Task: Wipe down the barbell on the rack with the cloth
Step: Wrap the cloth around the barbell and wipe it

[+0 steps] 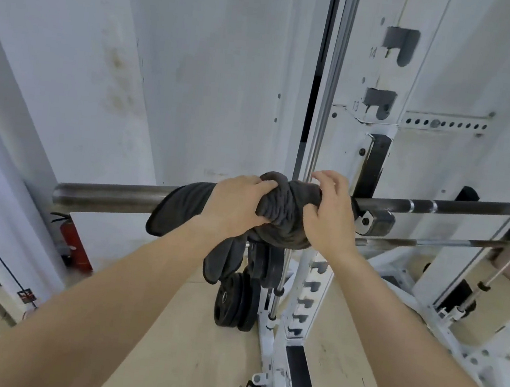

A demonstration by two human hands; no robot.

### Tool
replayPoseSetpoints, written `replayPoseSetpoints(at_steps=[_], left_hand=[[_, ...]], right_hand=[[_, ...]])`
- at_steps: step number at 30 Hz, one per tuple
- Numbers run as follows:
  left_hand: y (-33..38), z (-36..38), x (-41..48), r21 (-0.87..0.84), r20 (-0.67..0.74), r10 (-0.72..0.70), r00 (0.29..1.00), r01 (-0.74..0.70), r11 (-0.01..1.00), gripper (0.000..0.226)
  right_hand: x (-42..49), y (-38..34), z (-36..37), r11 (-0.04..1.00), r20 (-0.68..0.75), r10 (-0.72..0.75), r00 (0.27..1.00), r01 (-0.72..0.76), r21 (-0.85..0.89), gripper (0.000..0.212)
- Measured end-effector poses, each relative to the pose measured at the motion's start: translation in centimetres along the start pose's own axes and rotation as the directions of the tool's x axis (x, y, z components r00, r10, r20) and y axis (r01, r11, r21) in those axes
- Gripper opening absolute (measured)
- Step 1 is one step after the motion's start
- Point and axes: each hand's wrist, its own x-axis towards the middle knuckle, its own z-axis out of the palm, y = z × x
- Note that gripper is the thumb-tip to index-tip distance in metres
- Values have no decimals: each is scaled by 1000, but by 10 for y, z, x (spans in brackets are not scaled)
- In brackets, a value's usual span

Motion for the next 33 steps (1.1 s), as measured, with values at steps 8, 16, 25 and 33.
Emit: replayPoseSetpoints(at_steps=[8,16,25,33], left_hand=[[25,-26,-31,-564,-40,-154,987,105,819,38],[69,-15,-60,-511,328,-255,910,398,762,16],[141,5,-69,-647,415,-299,859,510,567,14],[219,-1,-60,-773,488,-293,822,563,294,16]], right_hand=[[-20,-13,-3,953,-9,239,971,-237,-189,65],[-64,-9,-28,963,2,269,963,-269,16,3],[-79,23,-90,879,107,323,940,-340,336,7],[-94,90,-165,876,287,331,899,-405,261,16]])
